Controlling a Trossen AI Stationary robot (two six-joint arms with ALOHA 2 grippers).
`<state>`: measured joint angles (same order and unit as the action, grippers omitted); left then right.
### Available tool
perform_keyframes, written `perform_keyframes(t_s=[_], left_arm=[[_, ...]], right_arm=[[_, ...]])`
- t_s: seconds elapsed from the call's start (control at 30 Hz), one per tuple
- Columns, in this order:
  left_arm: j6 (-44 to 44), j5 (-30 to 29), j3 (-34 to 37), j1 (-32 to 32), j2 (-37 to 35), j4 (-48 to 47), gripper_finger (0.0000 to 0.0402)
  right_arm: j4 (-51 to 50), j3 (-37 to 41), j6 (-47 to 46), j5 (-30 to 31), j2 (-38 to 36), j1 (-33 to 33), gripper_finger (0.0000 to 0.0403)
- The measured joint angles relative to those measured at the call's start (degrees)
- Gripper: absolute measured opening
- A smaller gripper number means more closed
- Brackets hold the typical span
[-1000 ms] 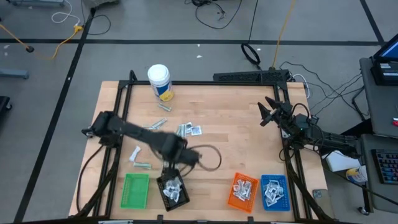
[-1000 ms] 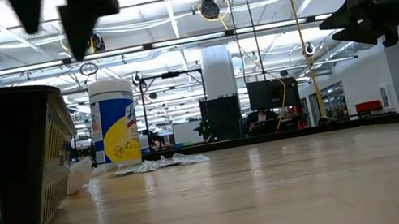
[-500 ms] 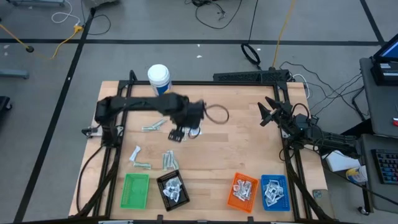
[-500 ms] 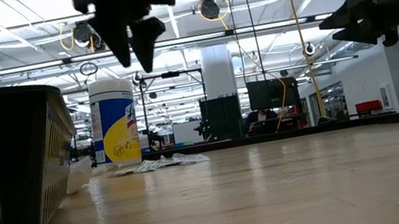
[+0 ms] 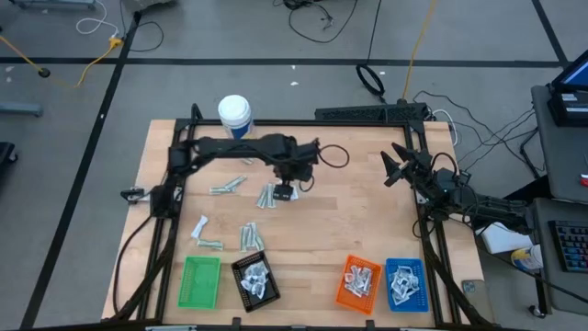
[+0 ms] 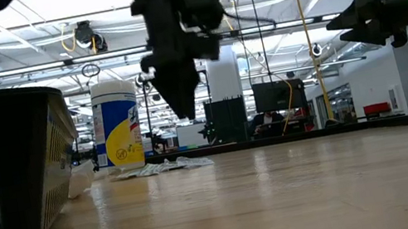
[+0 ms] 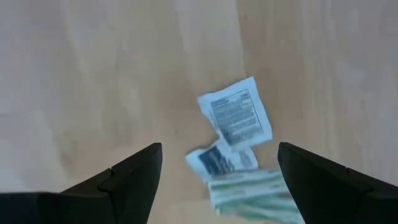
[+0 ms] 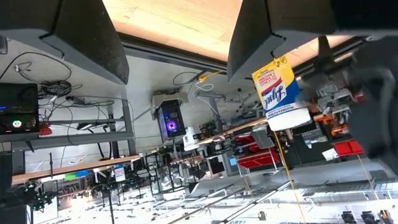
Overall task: Pick & Place First Aid Supplies
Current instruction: Put the towelette pack into the black bin
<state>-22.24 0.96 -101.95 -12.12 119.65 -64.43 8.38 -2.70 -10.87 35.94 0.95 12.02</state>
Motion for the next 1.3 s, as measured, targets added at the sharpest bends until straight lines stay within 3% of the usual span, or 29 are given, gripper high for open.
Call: perform_keyframes(t_s=[0.3, 0.6, 0.77, 1.07, 1.3], left_arm=[[3.0, 1.8, 0.0, 0.1, 8.6, 1.2, 0.0324], [2.3, 0.2, -0.1, 0.2, 10.3, 2.1, 0.0307], [-0.3, 0.2, 0.0, 0.4, 10.4, 3.5, 0.0227], [0.0, 0.8, 0.1, 0.4, 9.3, 3.9, 0.0017], [0.9, 0.3, -0.5, 0.4, 3.5, 1.4, 0.0011]], right_arm=[[0.0, 0.0, 0.0, 0.0, 0.0, 0.0, 0.0267], [0.0, 0.0, 0.0, 0.0, 0.0, 0.0, 0.0267], [0.0, 0.0, 0.0, 0.0, 0.0, 0.0, 0.0267], [0.0, 0.0, 0.0, 0.0, 0.0, 0.0, 0.0267], [0.0, 0.0, 0.0, 0.0, 0.0, 0.0, 0.0267]])
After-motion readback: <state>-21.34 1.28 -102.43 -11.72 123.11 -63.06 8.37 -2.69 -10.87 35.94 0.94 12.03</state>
